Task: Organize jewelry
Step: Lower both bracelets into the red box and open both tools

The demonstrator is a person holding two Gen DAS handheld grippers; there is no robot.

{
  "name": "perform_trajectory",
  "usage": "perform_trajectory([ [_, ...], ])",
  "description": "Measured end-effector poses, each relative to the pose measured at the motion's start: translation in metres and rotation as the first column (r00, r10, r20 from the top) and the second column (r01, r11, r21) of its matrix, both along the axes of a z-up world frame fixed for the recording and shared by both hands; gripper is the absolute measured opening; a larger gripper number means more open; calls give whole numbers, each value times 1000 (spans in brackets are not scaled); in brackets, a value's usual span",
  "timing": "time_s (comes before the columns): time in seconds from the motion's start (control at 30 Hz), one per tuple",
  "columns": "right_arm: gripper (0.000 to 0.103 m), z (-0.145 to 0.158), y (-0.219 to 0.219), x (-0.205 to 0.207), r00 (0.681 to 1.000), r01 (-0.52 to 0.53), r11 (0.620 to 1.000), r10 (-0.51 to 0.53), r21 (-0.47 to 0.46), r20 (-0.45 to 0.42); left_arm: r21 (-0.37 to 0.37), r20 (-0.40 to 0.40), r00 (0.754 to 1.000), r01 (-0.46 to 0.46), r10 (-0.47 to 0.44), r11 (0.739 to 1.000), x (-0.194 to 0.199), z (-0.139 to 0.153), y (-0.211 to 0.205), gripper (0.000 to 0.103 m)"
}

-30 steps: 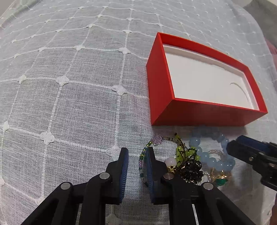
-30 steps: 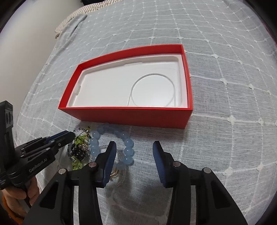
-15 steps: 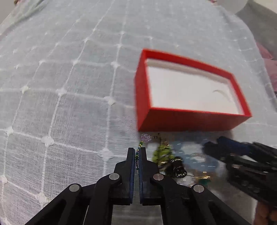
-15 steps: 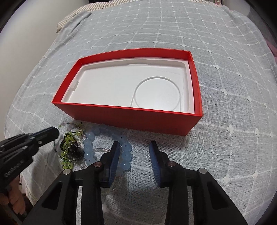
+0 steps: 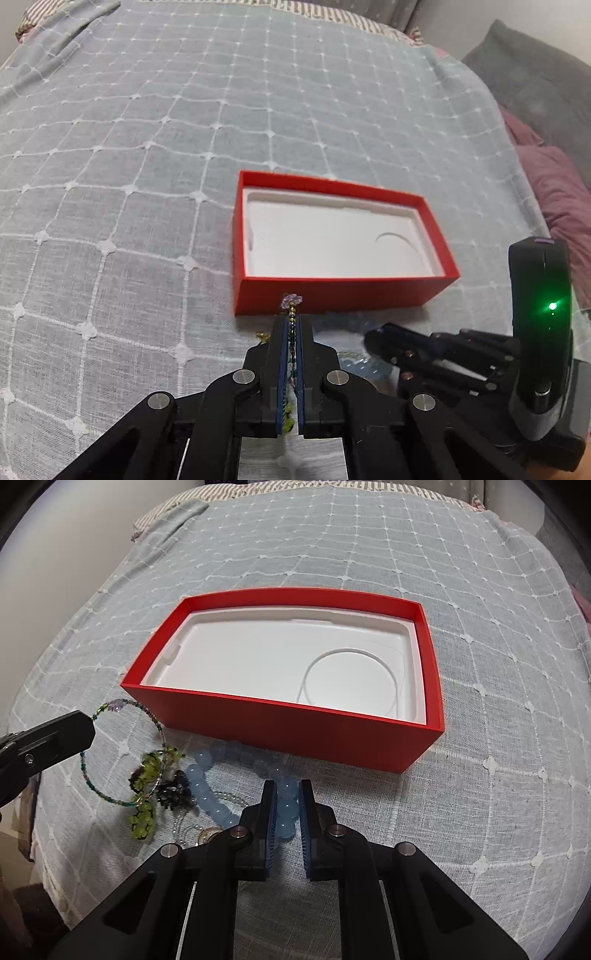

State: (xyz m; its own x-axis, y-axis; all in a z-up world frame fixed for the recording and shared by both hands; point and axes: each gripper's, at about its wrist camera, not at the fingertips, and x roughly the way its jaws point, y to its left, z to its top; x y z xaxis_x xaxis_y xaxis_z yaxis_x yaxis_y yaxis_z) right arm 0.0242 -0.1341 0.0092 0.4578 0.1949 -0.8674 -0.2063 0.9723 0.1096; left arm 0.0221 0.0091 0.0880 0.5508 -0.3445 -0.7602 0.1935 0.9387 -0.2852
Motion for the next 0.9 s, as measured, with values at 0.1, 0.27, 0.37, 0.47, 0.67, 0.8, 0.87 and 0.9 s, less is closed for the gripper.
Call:
perform_trajectory([
  [0.1,12,9,0,-4,1000,-4,1000,4,22,13,-5,12,1000,5,-5,1000,-1,5,-2,0],
  [0.27,12,30,1,-14,999,-17,998,14,57,52,-19,27,1000,7,-7,1000,-2,11,-2,0],
  [0.37,12,43,1,-20,997,-25,997,20,68,78,-21,36,999,10,-9,1000,-5,14,-4,0],
  [0.47,12,53,2,-24,995,-36,997,29,75,99,-23,42,999,13,-12,1000,-5,16,-6,0],
  [0.67,12,76,1,-34,989,-50,994,36,93,147,-30,58,998,11,-9,999,-3,23,-6,0],
  [0.8,12,92,-4,-38,983,-44,994,25,105,181,-44,74,997,4,0,999,2,29,-7,0],
  [0.87,12,100,-6,-38,980,-42,993,19,113,197,-55,78,997,2,2,998,7,32,-9,0],
  [0.9,12,105,-8,-37,978,-38,993,13,116,206,-59,80,997,3,2,998,8,32,-10,0],
])
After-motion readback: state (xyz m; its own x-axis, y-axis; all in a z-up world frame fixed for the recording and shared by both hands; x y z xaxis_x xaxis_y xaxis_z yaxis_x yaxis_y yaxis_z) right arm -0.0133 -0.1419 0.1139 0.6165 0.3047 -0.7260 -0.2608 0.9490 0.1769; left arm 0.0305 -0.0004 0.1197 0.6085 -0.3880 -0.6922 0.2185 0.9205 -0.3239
